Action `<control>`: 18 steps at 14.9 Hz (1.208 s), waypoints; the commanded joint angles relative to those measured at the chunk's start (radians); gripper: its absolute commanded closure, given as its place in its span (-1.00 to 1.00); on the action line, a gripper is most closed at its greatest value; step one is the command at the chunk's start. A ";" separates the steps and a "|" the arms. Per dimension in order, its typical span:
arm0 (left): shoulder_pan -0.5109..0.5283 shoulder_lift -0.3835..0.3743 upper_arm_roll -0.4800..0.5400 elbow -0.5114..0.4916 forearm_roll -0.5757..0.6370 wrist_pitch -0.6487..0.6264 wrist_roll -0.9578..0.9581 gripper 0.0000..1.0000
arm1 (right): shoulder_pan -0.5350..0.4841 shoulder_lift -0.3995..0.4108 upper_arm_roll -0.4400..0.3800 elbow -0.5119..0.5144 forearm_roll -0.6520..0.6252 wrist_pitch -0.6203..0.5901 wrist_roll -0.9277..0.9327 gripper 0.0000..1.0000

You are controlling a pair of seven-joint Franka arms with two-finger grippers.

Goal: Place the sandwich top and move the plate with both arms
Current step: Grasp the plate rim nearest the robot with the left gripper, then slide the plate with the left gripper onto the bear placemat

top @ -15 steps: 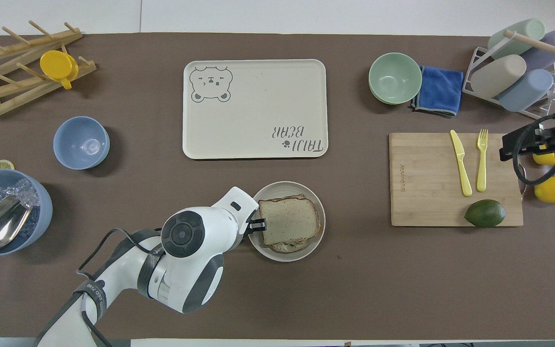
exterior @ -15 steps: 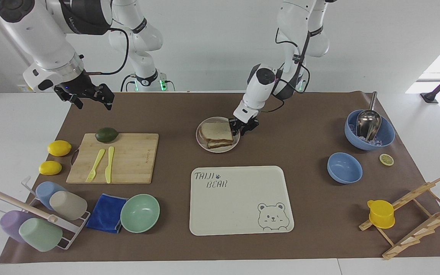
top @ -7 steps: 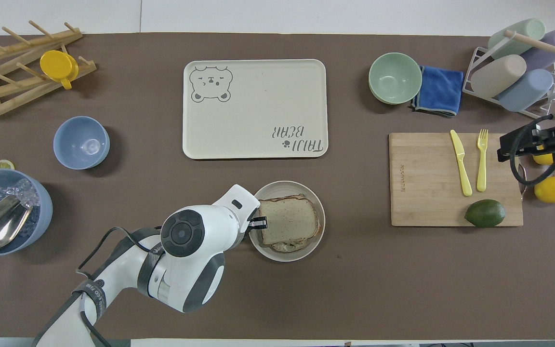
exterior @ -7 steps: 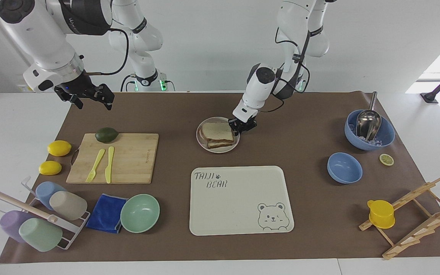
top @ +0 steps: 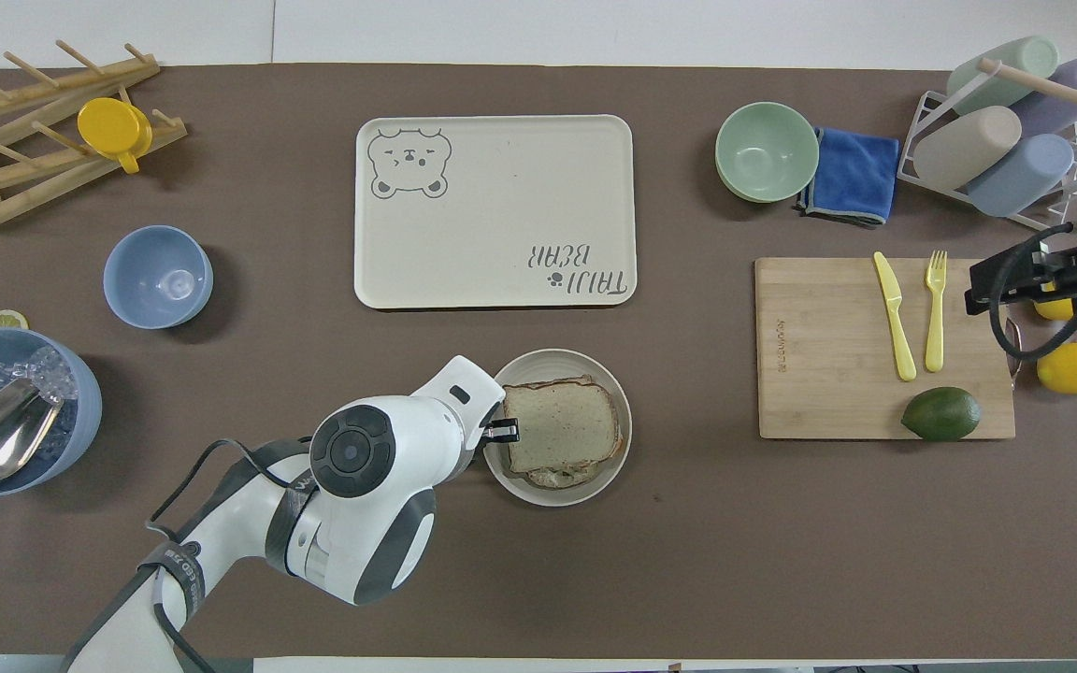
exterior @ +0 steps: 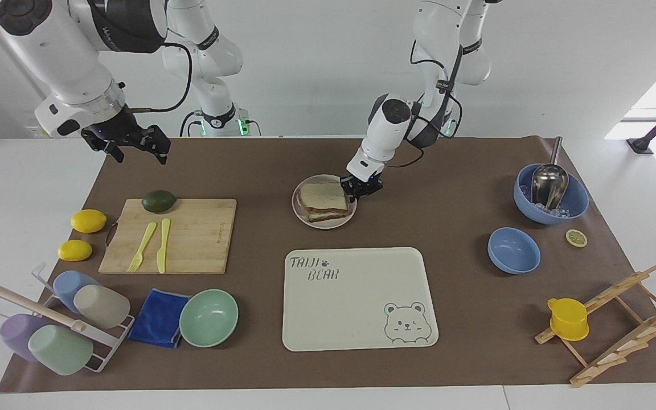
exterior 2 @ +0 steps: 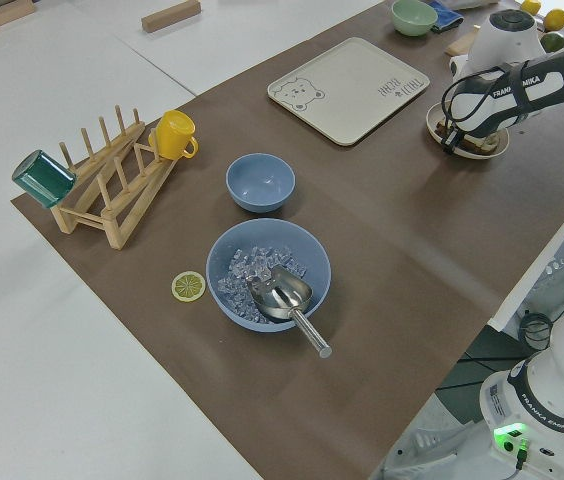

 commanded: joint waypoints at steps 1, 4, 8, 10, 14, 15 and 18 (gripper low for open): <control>0.025 0.017 0.010 0.043 -0.017 -0.052 0.028 1.00 | -0.013 -0.010 0.003 -0.010 0.020 -0.008 -0.019 -1.00; 0.071 0.006 0.010 0.154 -0.017 -0.213 0.034 1.00 | -0.013 -0.011 0.003 -0.013 0.020 -0.008 -0.019 -1.00; 0.137 0.014 0.012 0.283 -0.061 -0.349 0.055 1.00 | -0.008 -0.013 0.005 -0.013 0.020 -0.007 -0.017 -1.00; 0.155 0.025 0.013 0.326 -0.080 -0.364 0.060 1.00 | -0.010 -0.013 0.003 -0.010 0.020 -0.001 -0.016 -1.00; 0.212 0.074 0.012 0.424 -0.115 -0.390 0.060 1.00 | -0.010 -0.014 0.003 -0.012 0.020 -0.005 -0.016 -1.00; 0.218 0.084 0.013 0.454 -0.120 -0.405 0.060 1.00 | -0.010 -0.014 0.003 -0.013 0.021 -0.005 -0.016 -1.00; 0.246 0.175 0.012 0.568 -0.132 -0.430 0.058 1.00 | -0.010 -0.014 0.003 -0.012 0.021 -0.005 -0.016 -1.00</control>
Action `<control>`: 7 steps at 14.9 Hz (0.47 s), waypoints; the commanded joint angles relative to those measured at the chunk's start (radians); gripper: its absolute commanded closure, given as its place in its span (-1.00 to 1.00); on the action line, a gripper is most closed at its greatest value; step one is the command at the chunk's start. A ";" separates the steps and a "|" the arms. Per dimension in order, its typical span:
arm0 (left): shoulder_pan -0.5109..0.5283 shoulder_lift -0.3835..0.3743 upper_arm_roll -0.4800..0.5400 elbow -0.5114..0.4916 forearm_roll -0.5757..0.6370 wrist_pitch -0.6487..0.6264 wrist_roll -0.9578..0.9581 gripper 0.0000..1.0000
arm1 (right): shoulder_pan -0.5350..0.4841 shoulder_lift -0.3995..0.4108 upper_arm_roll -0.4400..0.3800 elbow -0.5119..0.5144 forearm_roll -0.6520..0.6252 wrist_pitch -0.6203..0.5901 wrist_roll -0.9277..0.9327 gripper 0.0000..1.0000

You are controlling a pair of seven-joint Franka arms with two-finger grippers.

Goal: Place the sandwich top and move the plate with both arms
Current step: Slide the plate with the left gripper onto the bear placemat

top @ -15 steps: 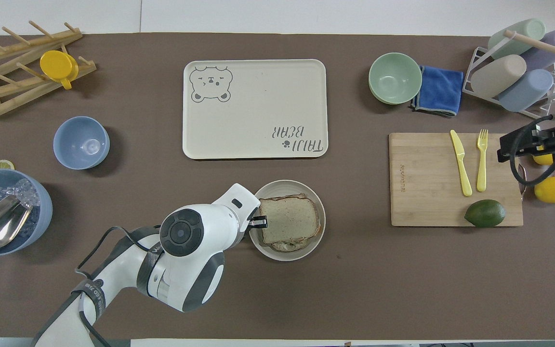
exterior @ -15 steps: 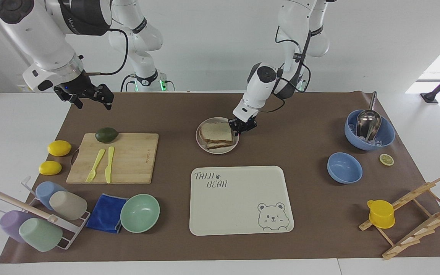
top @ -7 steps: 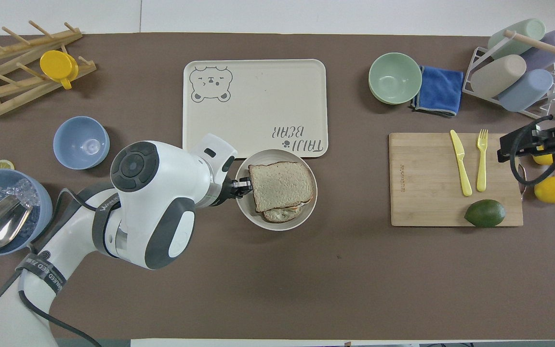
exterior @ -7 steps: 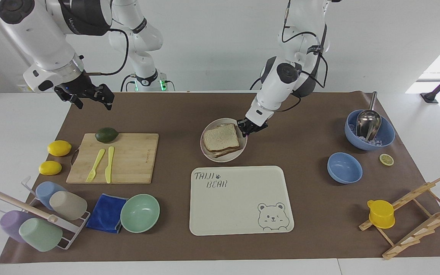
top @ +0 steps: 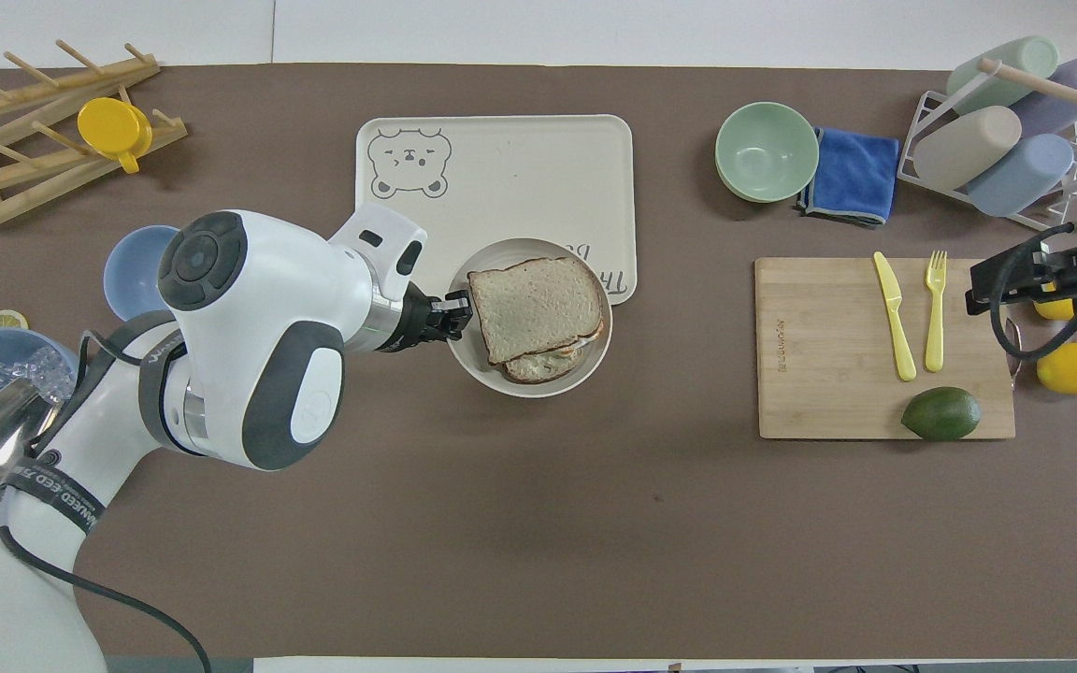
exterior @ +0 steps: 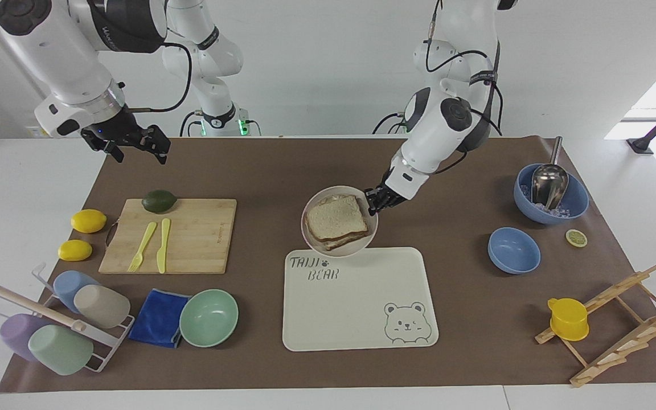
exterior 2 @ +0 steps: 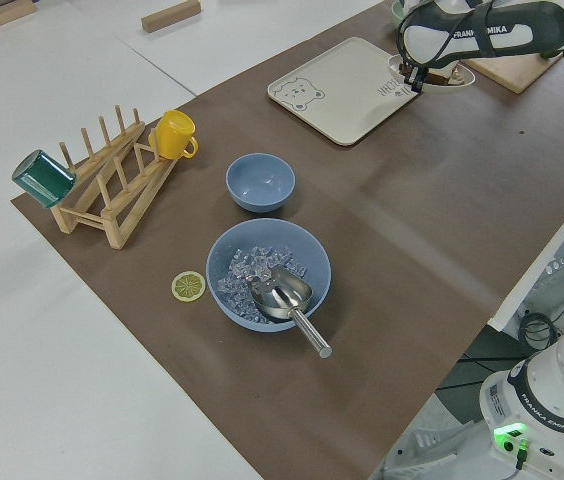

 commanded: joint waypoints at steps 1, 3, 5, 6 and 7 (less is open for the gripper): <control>0.023 0.117 -0.002 0.160 -0.057 -0.041 0.019 1.00 | -0.010 -0.014 0.003 -0.011 0.020 -0.005 -0.016 -1.00; 0.026 0.185 0.000 0.233 -0.066 -0.039 0.016 1.00 | -0.011 -0.014 0.003 -0.012 0.020 -0.005 -0.016 -1.00; 0.038 0.272 0.000 0.322 -0.066 -0.042 0.013 1.00 | -0.010 -0.014 0.003 -0.011 0.020 -0.005 -0.016 -1.00; 0.039 0.303 0.000 0.352 -0.068 -0.038 0.013 1.00 | -0.010 -0.014 0.003 -0.012 0.021 -0.005 -0.016 -1.00; 0.058 0.332 0.003 0.372 -0.083 -0.038 0.015 1.00 | -0.010 -0.014 0.003 -0.011 0.021 -0.005 -0.016 -1.00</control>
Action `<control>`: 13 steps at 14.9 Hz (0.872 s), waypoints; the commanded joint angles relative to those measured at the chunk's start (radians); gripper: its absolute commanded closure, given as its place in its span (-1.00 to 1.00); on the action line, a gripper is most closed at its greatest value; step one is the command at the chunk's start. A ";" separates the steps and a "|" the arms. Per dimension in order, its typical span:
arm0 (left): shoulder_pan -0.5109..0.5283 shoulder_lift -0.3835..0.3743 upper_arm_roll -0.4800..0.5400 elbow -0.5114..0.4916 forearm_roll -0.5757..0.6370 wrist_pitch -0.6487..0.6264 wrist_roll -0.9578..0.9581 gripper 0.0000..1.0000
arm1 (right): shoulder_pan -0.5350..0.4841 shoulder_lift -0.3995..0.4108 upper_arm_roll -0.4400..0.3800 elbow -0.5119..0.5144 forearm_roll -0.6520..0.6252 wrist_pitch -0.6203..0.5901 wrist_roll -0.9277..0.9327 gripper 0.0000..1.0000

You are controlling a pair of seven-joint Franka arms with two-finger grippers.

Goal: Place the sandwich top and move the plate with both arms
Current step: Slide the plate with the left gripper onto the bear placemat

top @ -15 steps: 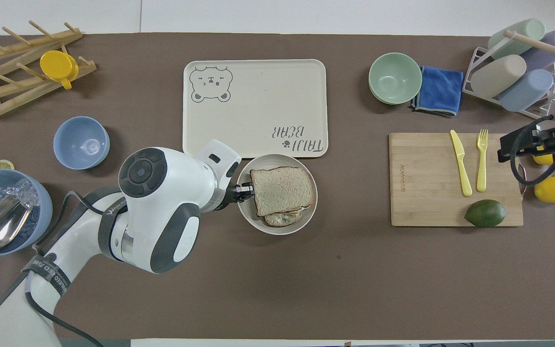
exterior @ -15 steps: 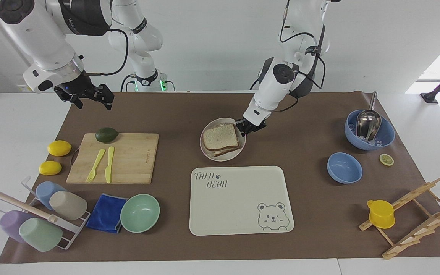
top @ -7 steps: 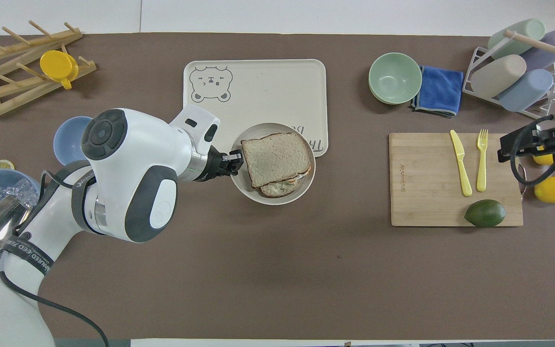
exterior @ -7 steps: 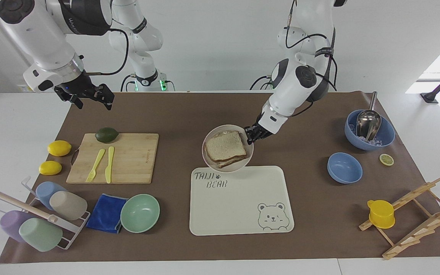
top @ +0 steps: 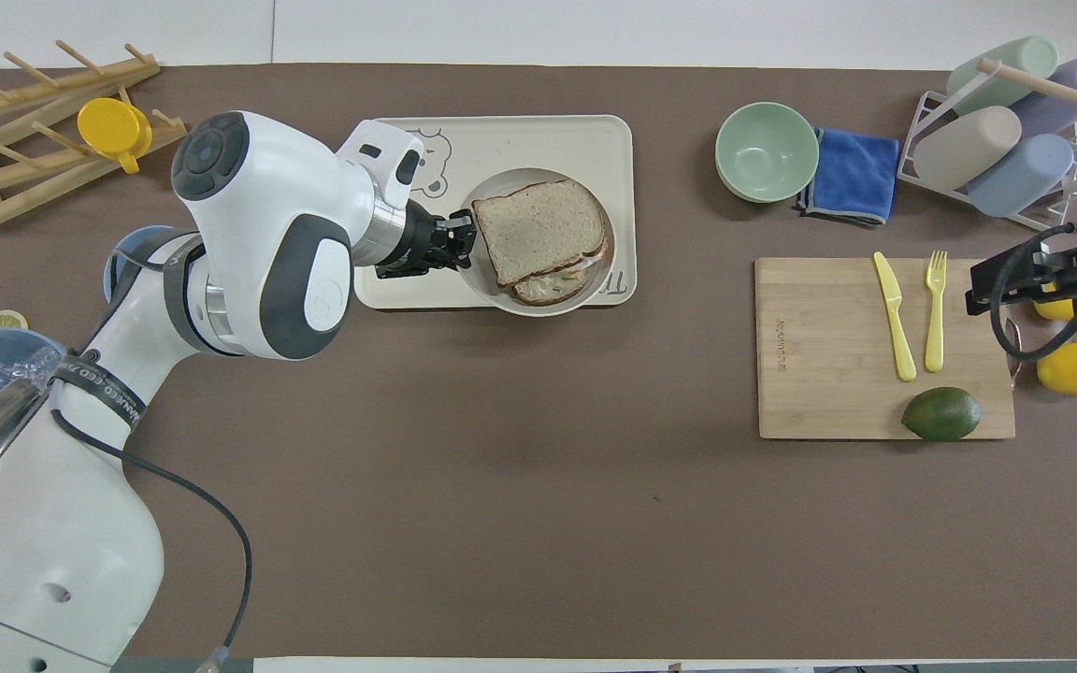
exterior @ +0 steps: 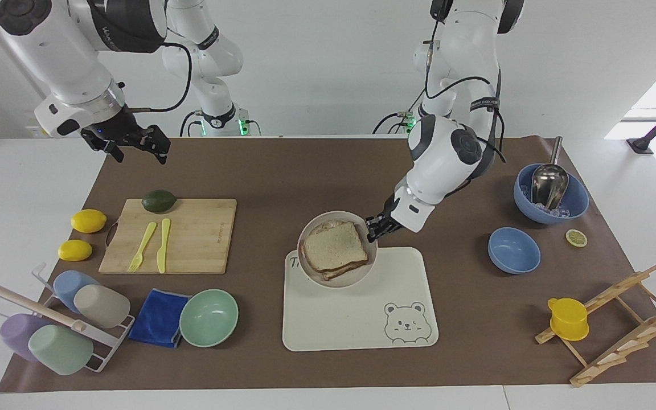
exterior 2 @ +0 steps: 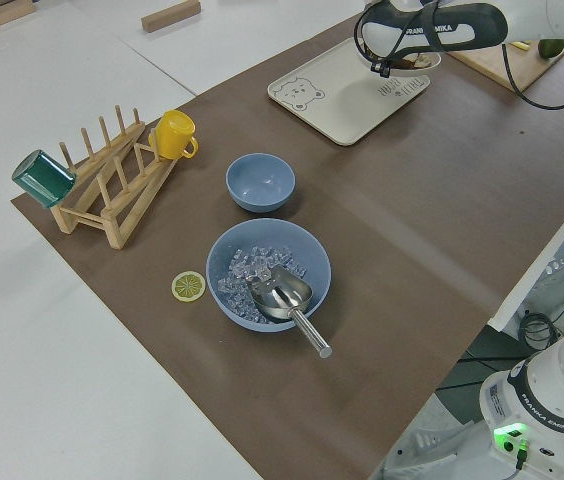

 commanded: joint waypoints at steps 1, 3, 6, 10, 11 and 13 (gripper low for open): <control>0.053 0.112 0.001 0.142 -0.047 -0.036 0.016 1.00 | -0.010 -0.014 0.003 -0.012 0.021 -0.005 -0.016 -1.00; 0.064 0.157 0.001 0.179 -0.045 -0.024 0.022 1.00 | -0.011 -0.014 0.003 -0.012 0.021 -0.005 -0.016 -1.00; 0.077 0.166 0.001 0.175 -0.039 0.007 0.045 1.00 | -0.010 -0.014 0.003 -0.011 0.021 -0.005 -0.016 -1.00; 0.070 0.165 0.001 0.126 -0.034 0.102 0.083 1.00 | -0.010 -0.014 0.003 -0.011 0.020 -0.005 -0.016 -1.00; 0.070 0.165 0.001 0.120 -0.034 0.102 0.096 1.00 | -0.010 -0.014 0.003 -0.012 0.020 -0.005 -0.016 -1.00; 0.070 0.162 0.001 0.103 -0.033 0.104 0.111 1.00 | -0.010 -0.014 0.003 -0.011 0.021 -0.005 -0.016 -1.00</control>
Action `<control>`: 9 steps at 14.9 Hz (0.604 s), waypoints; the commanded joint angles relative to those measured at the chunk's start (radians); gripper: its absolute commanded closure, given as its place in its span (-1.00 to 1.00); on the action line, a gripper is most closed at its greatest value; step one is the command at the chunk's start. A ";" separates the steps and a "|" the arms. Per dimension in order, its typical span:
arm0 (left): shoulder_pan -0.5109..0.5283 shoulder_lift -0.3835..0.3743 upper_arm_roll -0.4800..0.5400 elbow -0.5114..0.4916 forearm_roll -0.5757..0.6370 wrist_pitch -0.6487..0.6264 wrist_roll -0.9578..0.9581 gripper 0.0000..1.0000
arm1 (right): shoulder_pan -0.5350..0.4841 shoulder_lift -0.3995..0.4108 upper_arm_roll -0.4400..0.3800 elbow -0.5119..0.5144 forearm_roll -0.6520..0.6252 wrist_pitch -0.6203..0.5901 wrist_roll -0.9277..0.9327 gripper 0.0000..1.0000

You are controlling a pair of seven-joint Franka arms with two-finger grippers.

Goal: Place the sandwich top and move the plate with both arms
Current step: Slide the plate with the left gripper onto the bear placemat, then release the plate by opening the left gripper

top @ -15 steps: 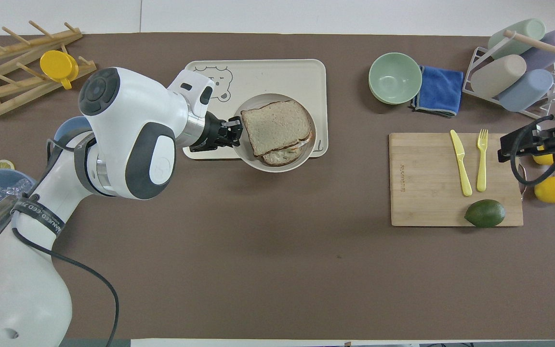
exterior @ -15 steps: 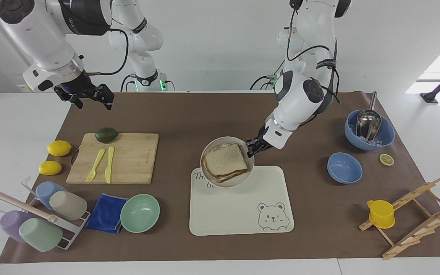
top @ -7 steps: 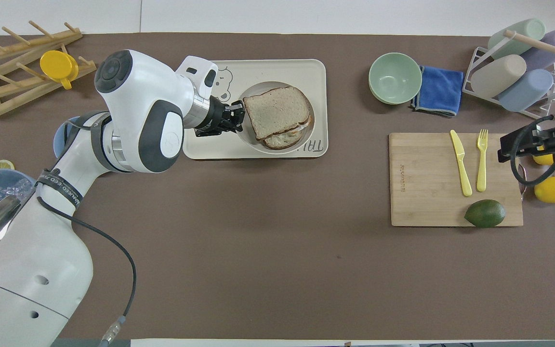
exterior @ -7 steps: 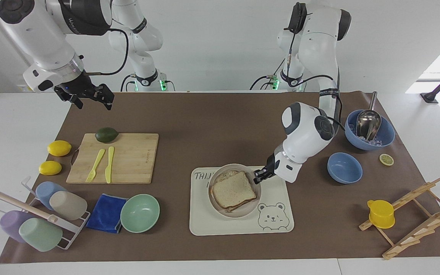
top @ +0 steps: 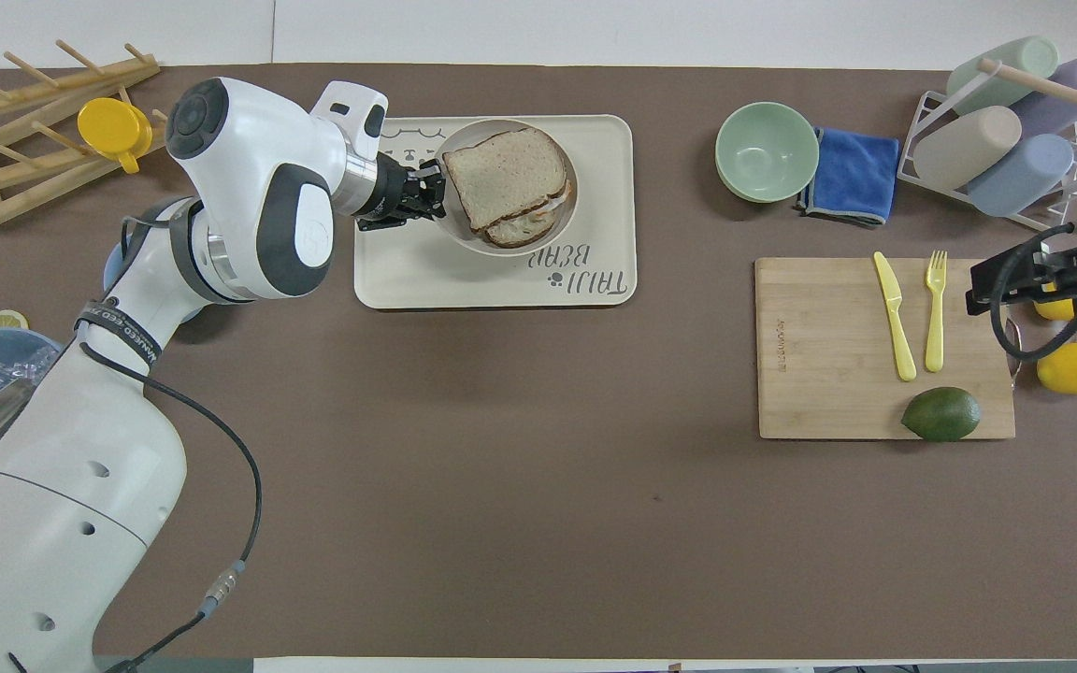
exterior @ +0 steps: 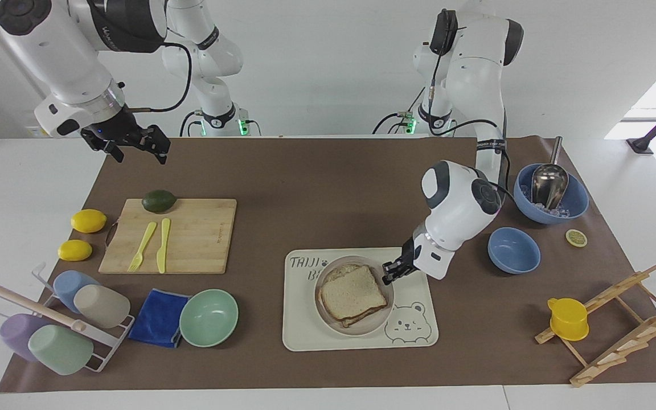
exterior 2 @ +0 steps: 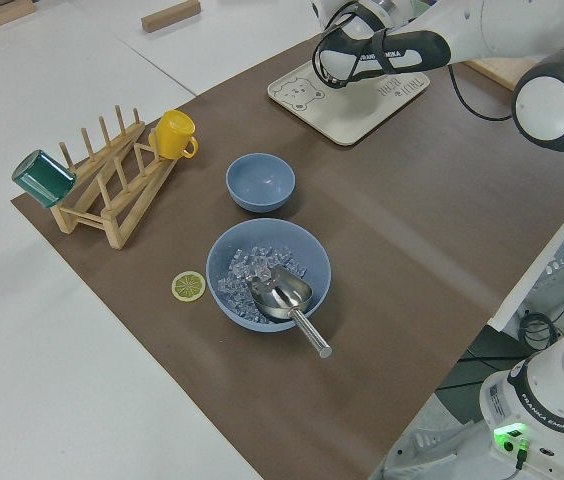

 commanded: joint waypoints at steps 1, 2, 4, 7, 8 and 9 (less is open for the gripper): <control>-0.003 -0.012 0.002 -0.039 -0.017 0.029 0.053 1.00 | -0.009 -0.014 0.003 -0.012 0.021 -0.005 -0.017 -1.00; -0.001 -0.015 0.003 -0.049 -0.017 0.029 0.065 1.00 | -0.011 -0.014 0.003 -0.012 0.021 -0.005 -0.016 -1.00; 0.000 -0.020 0.005 -0.066 -0.017 0.030 0.093 1.00 | -0.009 -0.014 0.003 -0.012 0.021 -0.005 -0.016 -1.00; -0.006 -0.038 0.006 -0.124 -0.017 0.076 0.143 1.00 | -0.009 -0.014 0.003 -0.011 0.021 -0.005 -0.016 -1.00; -0.007 -0.044 0.006 -0.150 -0.017 0.102 0.151 1.00 | -0.009 -0.014 0.003 -0.011 0.021 -0.005 -0.016 -1.00; -0.006 -0.047 0.006 -0.155 -0.015 0.102 0.165 1.00 | -0.009 -0.014 0.003 -0.012 0.021 -0.005 -0.016 -1.00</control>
